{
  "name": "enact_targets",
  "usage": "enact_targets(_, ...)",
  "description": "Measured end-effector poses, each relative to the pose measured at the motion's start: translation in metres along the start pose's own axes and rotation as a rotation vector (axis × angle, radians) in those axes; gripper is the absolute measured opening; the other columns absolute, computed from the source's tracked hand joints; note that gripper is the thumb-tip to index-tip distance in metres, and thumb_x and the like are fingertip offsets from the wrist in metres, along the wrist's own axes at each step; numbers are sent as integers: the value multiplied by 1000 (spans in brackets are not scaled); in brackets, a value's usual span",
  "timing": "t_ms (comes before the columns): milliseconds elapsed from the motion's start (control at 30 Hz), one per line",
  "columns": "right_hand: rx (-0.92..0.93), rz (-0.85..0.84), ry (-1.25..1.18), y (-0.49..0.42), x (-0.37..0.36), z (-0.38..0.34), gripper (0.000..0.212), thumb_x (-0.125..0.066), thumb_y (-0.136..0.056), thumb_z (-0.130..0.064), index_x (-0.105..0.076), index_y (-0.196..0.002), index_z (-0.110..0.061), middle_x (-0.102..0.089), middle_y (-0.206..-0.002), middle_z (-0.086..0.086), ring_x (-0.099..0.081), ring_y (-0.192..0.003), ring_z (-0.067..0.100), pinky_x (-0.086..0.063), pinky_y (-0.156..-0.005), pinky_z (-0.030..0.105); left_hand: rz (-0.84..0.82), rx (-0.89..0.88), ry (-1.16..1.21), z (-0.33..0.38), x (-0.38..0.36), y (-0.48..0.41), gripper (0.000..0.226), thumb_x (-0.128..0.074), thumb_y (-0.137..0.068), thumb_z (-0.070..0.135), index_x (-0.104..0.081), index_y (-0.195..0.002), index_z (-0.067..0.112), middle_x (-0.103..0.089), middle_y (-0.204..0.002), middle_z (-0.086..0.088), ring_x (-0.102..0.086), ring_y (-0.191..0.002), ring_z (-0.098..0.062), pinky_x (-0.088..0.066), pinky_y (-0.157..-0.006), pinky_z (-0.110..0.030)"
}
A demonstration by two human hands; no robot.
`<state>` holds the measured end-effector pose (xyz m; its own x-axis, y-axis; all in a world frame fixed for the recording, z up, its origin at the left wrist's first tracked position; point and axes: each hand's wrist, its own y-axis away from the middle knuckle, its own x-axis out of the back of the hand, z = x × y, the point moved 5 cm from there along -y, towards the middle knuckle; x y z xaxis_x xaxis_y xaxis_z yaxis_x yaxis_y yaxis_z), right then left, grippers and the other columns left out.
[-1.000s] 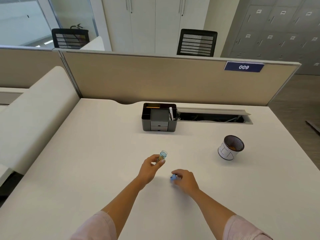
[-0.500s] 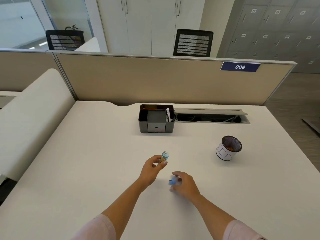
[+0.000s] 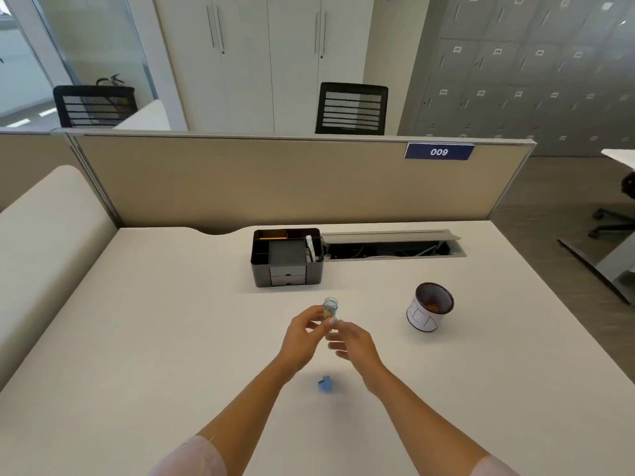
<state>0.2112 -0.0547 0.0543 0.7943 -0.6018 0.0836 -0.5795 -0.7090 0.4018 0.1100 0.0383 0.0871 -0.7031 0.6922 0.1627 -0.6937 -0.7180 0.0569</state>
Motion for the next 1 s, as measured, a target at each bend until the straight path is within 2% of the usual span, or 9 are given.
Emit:
enact_targets(133,-84,-172,-388,5,-1,-25,40,-41,-101,-44,-70,-112,-20,-76,-109,5,-72,-96,20,-55,-86,36,-1,-28,-6,18,-15,-14,19,-64,-91,37,-69,-109,34,-62,-114,8,-58,-104,-12,-44,-80,-20)
enact_targets(300,-100,-219,-735,6,17,-49,32,-53,-98,-31,-68,-118,-10,-71,-117,17,-68,-97,21,-56,-88,30,-36,-86,-38,43,-32,-30,22,-61,-93,37,-68,-113,29,-55,-116,10,-54,-109,-13,-43,-85,-20)
enact_targets(433,-84,-167,-873,4,40,-60,34,-58,-96,-27,-67,-121,-6,-75,-94,8,-71,-77,11,-59,-71,21,-86,-109,-57,60,-49,-43,34,-56,-94,42,-62,-125,29,-47,-128,5,-51,-116,-17,-43,-97,-28)
enact_targets(533,-56,-118,-952,0,64,-66,33,-58,-96,-23,-65,-121,-3,-76,-89,6,-71,-76,9,-60,-69,19,-150,-158,-102,70,-66,-52,37,-52,-95,44,-58,-129,30,-46,-132,5,-47,-123,-19,-41,-103,-35)
enact_targets(633,-39,-47,-999,-6,92,-66,30,-59,-95,-19,-66,-118,-1,-76,-93,9,-73,-77,11,-61,-70,20,-179,-153,-213,70,-81,-61,51,-52,-95,46,-44,-142,27,-40,-147,-1,-41,-133,-22,-39,-110,-44)
enact_targets(733,-43,73,-1014,-15,124,-63,27,-63,-92,-14,-65,-113,2,-77,-91,14,-74,-75,14,-62,-64,22,-208,-169,-356,66,-96,-70,64,-48,-93,55,-31,-149,28,-30,-158,1,-30,-142,-21,-32,-113,-45)
enact_targets(833,-41,205,-981,-23,155,-63,26,-66,-90,-12,-64,-111,4,-74,-94,16,-72,-73,14,-62,-61,21,-238,-191,-471,58,-109,-78,69,-43,-92,62,-26,-151,31,-24,-162,3,-22,-147,-21,-26,-116,-46)
enact_targets(933,-22,394,-886,-32,188,-61,26,-68,-89,-8,-64,-111,7,-68,-104,18,-67,-81,16,-61,-60,20,-282,-238,-615,49,-124,-84,70,-40,-94,61,-21,-153,29,-19,-163,4,-17,-149,-20,-22,-118,-42)
enact_targets(1000,-8,506,-793,-37,208,-60,26,-68,-87,-2,-63,-110,10,-66,-106,21,-65,-80,18,-61,-61,20,-339,-271,-733,43,-136,-89,71,-38,-95,61,-18,-154,29,-15,-164,4,-11,-151,-20,-18,-121,-44)
